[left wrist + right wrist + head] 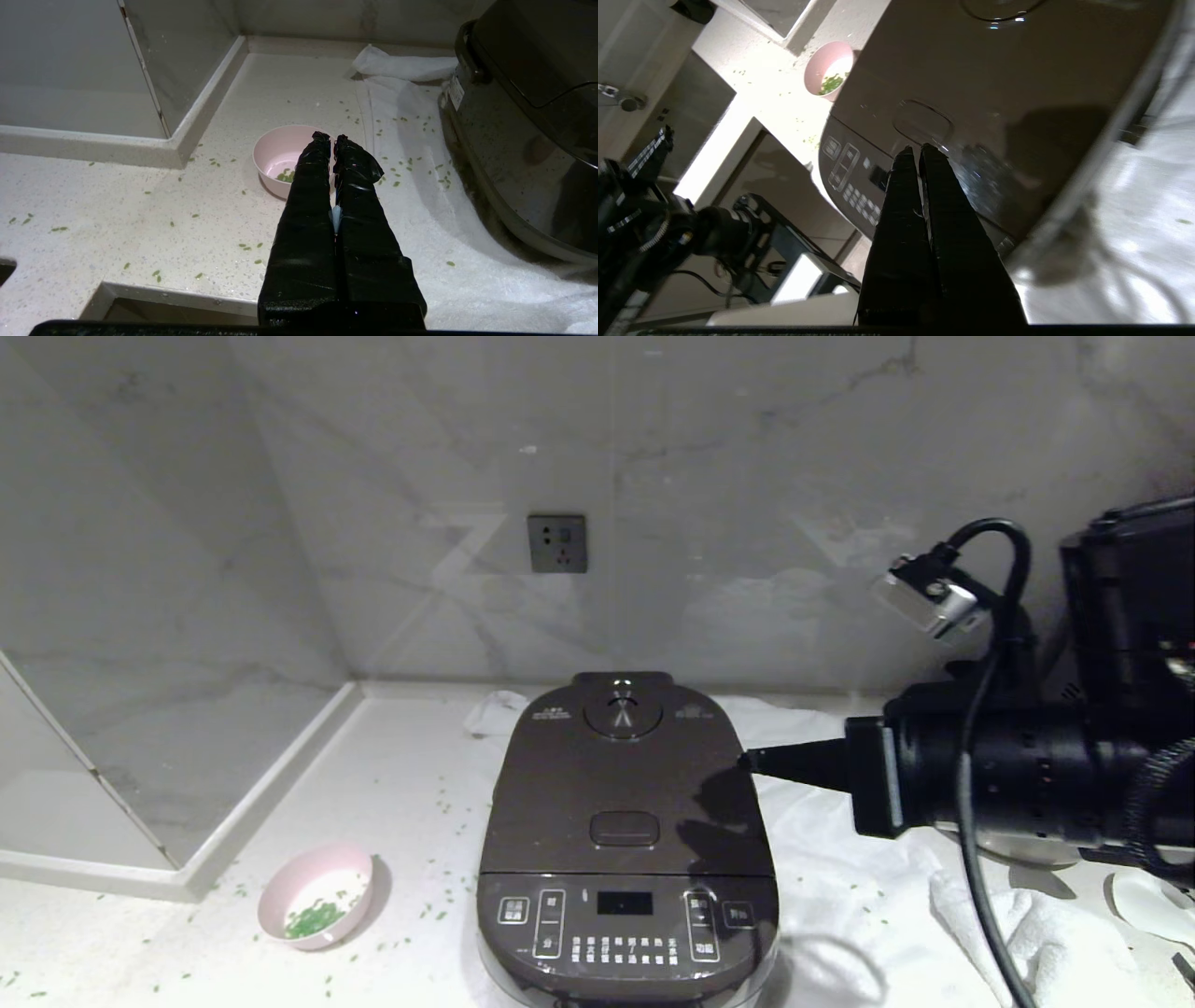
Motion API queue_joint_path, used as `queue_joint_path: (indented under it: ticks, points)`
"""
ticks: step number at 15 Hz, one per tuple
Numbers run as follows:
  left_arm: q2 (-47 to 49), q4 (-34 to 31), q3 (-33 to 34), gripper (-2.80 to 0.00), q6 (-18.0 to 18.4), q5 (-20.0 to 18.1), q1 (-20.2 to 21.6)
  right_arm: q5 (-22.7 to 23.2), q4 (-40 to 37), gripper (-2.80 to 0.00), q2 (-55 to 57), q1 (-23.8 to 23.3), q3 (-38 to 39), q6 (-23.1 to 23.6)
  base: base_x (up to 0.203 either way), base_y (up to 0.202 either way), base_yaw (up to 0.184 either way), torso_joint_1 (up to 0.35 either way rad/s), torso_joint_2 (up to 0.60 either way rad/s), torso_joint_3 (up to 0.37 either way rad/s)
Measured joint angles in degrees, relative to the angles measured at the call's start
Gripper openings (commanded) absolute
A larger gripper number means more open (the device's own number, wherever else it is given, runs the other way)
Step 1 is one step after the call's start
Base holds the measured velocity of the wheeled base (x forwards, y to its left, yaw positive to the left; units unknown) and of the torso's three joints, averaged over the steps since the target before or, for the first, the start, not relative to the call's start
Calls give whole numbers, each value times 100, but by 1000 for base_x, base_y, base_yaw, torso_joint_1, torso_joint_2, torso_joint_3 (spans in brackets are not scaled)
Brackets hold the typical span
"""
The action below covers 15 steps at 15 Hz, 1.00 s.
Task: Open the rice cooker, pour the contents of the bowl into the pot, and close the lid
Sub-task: Open the rice cooker
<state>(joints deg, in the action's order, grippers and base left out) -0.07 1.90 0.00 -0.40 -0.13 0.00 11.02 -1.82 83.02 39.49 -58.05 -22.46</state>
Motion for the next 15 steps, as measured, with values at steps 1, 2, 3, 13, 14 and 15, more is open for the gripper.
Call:
queue_joint_path:
  ticks: [1,2,3,13,14,15]
  points:
    - [0,0,0,-280,-6,2,0,27,-2,-280,310,71,-241,-143,0,0,0,0,0,0]
    - [0,0,0,-280,-10,3,0,129,-4,-280,573,114,-478,-291,0,0,0,0,0,0]
    - [0,5,0,-280,-28,4,0,352,-7,-280,777,134,-648,-451,0,0,0,0,0,0]
    - [0,7,0,-280,-45,6,2,1130,-154,-280,1954,213,-1135,-925,0,0,0,0,0,0]
    - [0,10,0,-280,-47,4,2,1125,-151,-280,2017,200,-1099,-917,0,0,0,0,0,0]
    - [0,7,0,-280,-45,4,0,1125,-145,-280,2063,186,-1070,-909,0,0,0,0,0,0]
